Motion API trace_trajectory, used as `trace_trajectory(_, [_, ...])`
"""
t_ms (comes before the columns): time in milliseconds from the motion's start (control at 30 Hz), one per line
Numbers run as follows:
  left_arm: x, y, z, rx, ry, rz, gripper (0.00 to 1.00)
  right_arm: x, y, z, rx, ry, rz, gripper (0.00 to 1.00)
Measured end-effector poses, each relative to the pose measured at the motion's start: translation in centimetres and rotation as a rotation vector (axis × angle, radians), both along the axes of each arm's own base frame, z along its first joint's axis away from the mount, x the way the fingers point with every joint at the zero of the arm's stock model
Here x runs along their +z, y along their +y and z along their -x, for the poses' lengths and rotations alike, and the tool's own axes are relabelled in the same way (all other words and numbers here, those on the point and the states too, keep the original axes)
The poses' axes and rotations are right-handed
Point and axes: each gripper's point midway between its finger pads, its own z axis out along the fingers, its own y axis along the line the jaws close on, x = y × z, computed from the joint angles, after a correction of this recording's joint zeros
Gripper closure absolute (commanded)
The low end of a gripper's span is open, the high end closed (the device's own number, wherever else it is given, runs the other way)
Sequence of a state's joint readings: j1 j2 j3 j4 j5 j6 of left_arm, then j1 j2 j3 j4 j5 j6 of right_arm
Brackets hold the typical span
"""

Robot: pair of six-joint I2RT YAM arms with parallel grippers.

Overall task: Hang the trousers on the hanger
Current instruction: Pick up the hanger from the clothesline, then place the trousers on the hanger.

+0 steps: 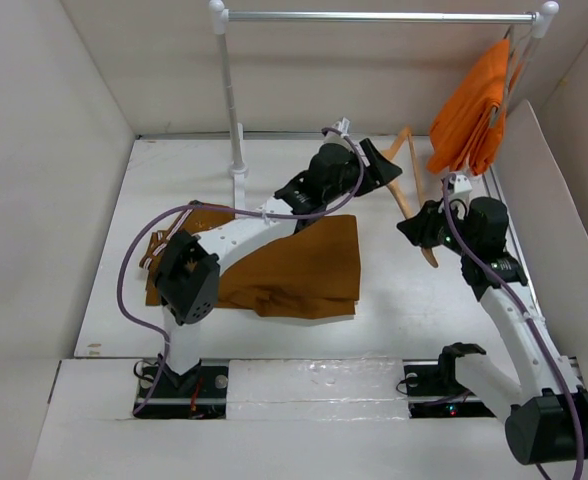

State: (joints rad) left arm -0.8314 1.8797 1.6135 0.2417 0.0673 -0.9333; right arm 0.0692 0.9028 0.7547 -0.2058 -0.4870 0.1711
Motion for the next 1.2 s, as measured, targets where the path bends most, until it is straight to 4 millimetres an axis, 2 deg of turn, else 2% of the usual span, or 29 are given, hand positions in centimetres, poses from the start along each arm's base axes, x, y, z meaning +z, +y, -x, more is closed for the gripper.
trace_trajectory(67, [-1.0, -0.5, -0.5, 0.000, 0.017, -0.019, 0.44, -0.1, 0.0, 0.1, 0.002, 0.004, 0.003, 1.00])
trace_trajectory(167, [-2.5, -0.8, -0.8, 0.003, 0.046, -0.038, 0.66, -0.1, 0.1, 0.2, 0.011, 0.000, 0.008, 1.00])
trace_trajectory(200, [-3.0, -0.9, -0.8, 0.004, 0.056, -0.048, 0.78, -0.2, 0.1, 0.3, 0.015, 0.002, 0.011, 1.00])
trace_trajectory(300, [-3.4, -1.1, -0.5, 0.002, 0.099, -0.033, 1.00, -1.1, 0.0, 1.0, 0.018, 0.027, 0.027, 1.00])
trace_trajectory(400, [-3.2, -2.0, 0.6, -0.018, 0.120, -0.007, 1.00, -2.6, -0.3, 2.3, 0.011, 0.058, 0.053, 0.55])
trace_trajectory(433, [-3.6, -2.1, 1.3, -0.025, 0.122, -0.013, 1.00, -2.8, -0.4, 2.9, 0.012, 0.063, 0.062, 0.36])
trace_trajectory(533, [-7.1, -0.5, 3.2, -0.024, 0.164, -0.071, 1.00, -3.2, -0.8, 4.7, 0.027, 0.081, 0.101, 0.25])
trace_trajectory(567, [-8.7, 0.4, 3.8, -0.015, 0.188, -0.095, 1.00, -3.9, -0.9, 5.4, 0.040, 0.113, 0.121, 0.26])
trace_trajectory(600, [-10.4, 1.4, 4.6, -0.007, 0.218, -0.125, 1.00, -3.4, -0.8, 5.5, 0.046, 0.100, 0.124, 0.26])
trace_trajectory(700, [-14.6, 3.6, 6.7, 0.027, 0.281, -0.194, 1.00, -3.5, -0.9, 6.0, 0.070, 0.132, 0.152, 0.38])
trace_trajectory(767, [-16.6, 4.3, 7.9, 0.044, 0.309, -0.234, 1.00, -3.4, -0.8, 6.0, 0.083, 0.136, 0.161, 0.69])
trace_trajectory(833, [-17.5, 4.4, 8.8, 0.055, 0.316, -0.255, 1.00, -3.5, -0.4, 5.9, 0.108, 0.136, 0.158, 1.00])
trace_trajectory(900, [-17.4, 4.2, 9.1, 0.070, 0.304, -0.258, 1.00, -3.8, 0.3, 5.4, 0.139, 0.136, 0.140, 1.00])
trace_trajectory(1000, [-17.0, 4.1, 9.4, 0.090, 0.287, -0.255, 1.00, -5.7, 1.8, 4.5, 0.196, 0.177, 0.113, 1.00])
trace_trajectory(1033, [-17.0, 4.3, 9.4, 0.100, 0.283, -0.256, 1.00, -6.6, 2.3, 4.3, 0.210, 0.197, 0.108, 0.85])
trace_trajectory(1133, [-17.9, 5.3, 9.3, 0.140, 0.286, -0.272, 1.00, -8.9, 3.8, 3.8, 0.241, 0.252, 0.095, 0.59])
trace_trajectory(1200, [-18.8, 6.0, 9.2, 0.163, 0.290, -0.294, 1.00, -10.2, 4.7, 3.3, 0.255, 0.278, 0.089, 0.57])
